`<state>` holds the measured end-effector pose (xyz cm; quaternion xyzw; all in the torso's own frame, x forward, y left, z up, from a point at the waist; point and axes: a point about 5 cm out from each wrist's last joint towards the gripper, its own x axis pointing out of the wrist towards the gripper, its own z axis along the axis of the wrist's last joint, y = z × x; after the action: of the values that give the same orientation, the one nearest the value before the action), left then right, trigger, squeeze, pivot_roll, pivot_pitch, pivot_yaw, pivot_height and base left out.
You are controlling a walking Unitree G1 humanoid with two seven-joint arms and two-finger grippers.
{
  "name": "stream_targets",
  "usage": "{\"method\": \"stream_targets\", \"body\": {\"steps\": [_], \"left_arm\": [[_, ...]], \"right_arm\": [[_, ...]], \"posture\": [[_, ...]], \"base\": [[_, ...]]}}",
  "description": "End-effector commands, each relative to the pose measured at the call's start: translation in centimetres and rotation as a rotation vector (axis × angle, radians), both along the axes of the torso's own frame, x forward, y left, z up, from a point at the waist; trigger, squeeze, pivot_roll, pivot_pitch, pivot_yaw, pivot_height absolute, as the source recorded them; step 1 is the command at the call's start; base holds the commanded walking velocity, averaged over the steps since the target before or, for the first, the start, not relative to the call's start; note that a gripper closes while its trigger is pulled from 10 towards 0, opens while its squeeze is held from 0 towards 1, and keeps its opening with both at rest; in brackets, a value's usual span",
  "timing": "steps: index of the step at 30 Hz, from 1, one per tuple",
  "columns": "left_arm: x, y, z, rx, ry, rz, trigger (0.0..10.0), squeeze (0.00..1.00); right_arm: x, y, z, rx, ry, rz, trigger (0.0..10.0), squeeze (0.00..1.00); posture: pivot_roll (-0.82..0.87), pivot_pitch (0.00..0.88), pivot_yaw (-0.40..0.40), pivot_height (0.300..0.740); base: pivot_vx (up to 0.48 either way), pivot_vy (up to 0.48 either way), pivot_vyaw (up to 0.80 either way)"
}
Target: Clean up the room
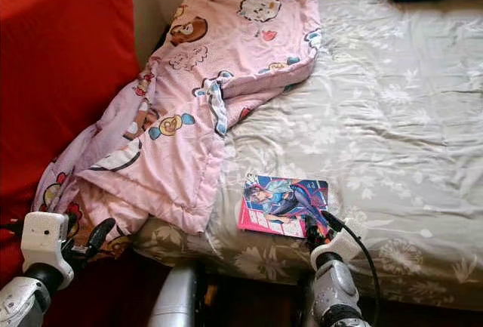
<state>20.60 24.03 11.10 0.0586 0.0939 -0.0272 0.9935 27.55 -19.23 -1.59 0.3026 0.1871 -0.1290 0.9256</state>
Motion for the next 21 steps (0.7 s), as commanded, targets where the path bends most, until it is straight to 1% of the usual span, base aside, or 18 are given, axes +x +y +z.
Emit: {"method": "stream_targets", "body": {"steps": [1,4,5,6,7,8,10,11,12,13,14,15,16,18,21], "left_arm": [[-0.5,0.5,0.1,0.015,0.02,0.01,10.0,0.0],[-0.6,0.5,0.1,0.018,0.022,0.011,10.0,0.0],[-0.8,0.5,0.2,0.021,0.023,0.01,10.0,0.0],[-0.8,0.5,0.2,0.021,0.023,0.01,10.0,0.0],[-0.8,0.6,0.2,0.023,0.024,0.009,10.0,0.0],[-0.9,0.6,0.3,0.026,0.024,0.007,10.0,0.0],[-1.0,0.6,0.3,0.031,0.025,0.005,10.0,0.0],[-1.1,0.6,0.4,0.034,0.026,0.005,10.0,0.0],[-1.1,0.6,0.4,0.034,0.026,0.005,10.0,0.0],[-1.1,0.6,0.4,0.035,0.027,0.005,10.0,0.0],[-1.2,0.7,0.4,0.042,0.031,0.001,10.0,0.0],[-1.2,0.7,0.5,0.047,0.032,-0.001,10.0,0.0],[-1.2,0.7,0.5,0.047,0.032,-0.001,10.0,0.0],[-1.2,0.8,0.6,0.049,0.033,-0.001,10.0,0.0],[-1.2,0.8,0.6,0.054,0.031,0.0,10.0,0.0]], "right_arm": [[-1.1,0.2,-1.0,0.051,0.04,-0.023,10.0,0.0],[-1.2,0.5,-1.2,0.086,0.039,-0.018,10.0,0.0],[-1.3,0.9,-1.3,0.129,0.029,-0.006,10.0,0.0],[-1.3,1.0,-1.3,0.139,0.026,-0.003,10.0,0.0],[-1.3,1.2,-1.4,0.177,0.02,-0.007,10.0,0.0],[-1.3,1.6,-1.4,0.238,0.006,-0.016,10.0,0.0],[-1.2,1.9,-1.4,0.297,-0.013,-0.022,10.0,0.0],[-1.1,2.3,-1.3,0.356,-0.035,-0.02,10.0,0.0],[-1.1,2.3,-1.3,0.356,-0.035,-0.02,10.0,0.0],[-1.0,2.6,-1.2,0.39,-0.049,-0.017,10.0,0.0],[-0.8,3.2,-1.0,0.475,-0.088,-0.003,10.0,0.0],[-0.7,3.8,-0.9,0.512,-0.097,0.021,10.0,0.0],[-0.7,3.8,-0.9,0.512,-0.097,0.021,10.0,0.0],[-0.8,4.4,-1.0,0.503,-0.078,0.066,10.0,0.0],[-0.7,4.9,-0.9,0.544,-0.091,0.08,10.0,0.0]], "posture": [[0.36,0.234,0.139,0.593],[0.36,0.236,0.14,0.593],[0.37,0.238,0.141,0.593],[0.37,0.238,0.141,0.593],[0.37,0.239,0.143,0.593],[0.38,0.241,0.144,0.593],[0.38,0.242,0.147,0.593],[0.38,0.242,0.15,0.593],[0.38,0.242,0.15,0.593],[0.38,0.242,0.15,0.593],[0.39,0.244,0.155,0.593],[0.39,0.251,0.155,0.593],[0.39,0.251,0.155,0.593],[0.39,0.252,0.156,0.593],[0.4,0.249,0.154,0.593]], "base": [[0.0,0.0,0.0],[0.0,0.0,0.0],[0.0,0.0,0.0],[0.0,0.0,0.0],[0.0,0.0,0.0],[0.0,0.0,0.0],[0.0,0.0,0.0],[0.0,0.0,0.0],[0.0,0.0,0.0],[0.0,0.0,0.0],[0.0,0.0,0.0],[0.0,0.0,0.0],[0.0,0.0,0.0],[0.0,0.0,0.0],[0.0,0.0,0.0]]}}
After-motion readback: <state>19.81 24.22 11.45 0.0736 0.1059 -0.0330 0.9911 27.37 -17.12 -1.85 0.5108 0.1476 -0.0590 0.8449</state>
